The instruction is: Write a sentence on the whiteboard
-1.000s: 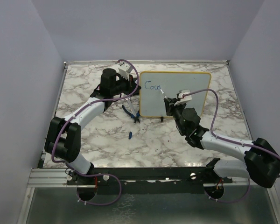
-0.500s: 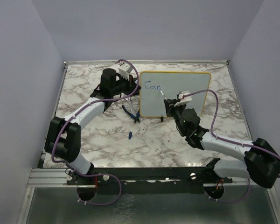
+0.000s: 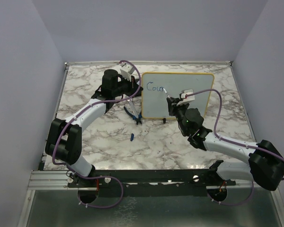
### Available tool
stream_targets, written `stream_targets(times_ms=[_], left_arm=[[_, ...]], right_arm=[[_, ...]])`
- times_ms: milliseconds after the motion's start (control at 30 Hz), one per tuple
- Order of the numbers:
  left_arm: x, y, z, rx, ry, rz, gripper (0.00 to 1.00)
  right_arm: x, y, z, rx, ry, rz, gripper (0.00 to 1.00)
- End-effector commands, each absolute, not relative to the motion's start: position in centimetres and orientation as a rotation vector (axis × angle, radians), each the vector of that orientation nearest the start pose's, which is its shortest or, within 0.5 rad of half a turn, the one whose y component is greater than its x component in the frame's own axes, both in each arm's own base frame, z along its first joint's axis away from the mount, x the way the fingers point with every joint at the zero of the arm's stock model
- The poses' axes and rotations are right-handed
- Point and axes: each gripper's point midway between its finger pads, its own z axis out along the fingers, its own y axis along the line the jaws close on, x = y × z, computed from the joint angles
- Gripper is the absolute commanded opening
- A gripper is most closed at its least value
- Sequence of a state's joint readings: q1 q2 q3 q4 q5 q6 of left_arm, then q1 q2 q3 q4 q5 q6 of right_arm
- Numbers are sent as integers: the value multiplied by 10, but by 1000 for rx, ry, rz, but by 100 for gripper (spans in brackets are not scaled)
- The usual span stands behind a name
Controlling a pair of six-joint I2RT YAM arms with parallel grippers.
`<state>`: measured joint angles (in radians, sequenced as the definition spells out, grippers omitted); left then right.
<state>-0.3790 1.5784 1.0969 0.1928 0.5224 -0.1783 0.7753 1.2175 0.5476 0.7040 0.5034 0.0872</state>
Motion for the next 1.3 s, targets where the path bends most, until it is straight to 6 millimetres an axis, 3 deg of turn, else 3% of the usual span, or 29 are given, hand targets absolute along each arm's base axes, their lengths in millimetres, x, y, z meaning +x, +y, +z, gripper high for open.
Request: stream_targets(times_ms=[0, 533, 733, 867, 1033, 1267], left_arm=[[390, -264, 216, 590, 1832, -886, 0], [390, -263, 216, 589, 1834, -882, 0], [390, -263, 216, 586, 1834, -882, 0], [390, -263, 216, 587, 1836, -882, 0], [390, -264, 216, 587, 1835, -883, 0], [390, -263, 217, 587, 1833, -880, 0]], right_arm=[[341, 203, 233, -75, 1516, 240, 1], [340, 197, 226, -63, 1531, 218, 1], [327, 206, 247, -146, 1477, 305, 1], [314, 199, 254, -137, 1463, 346, 1], [315, 188, 241, -91, 1505, 298, 1], [320, 192, 230, -108, 1527, 283, 1]])
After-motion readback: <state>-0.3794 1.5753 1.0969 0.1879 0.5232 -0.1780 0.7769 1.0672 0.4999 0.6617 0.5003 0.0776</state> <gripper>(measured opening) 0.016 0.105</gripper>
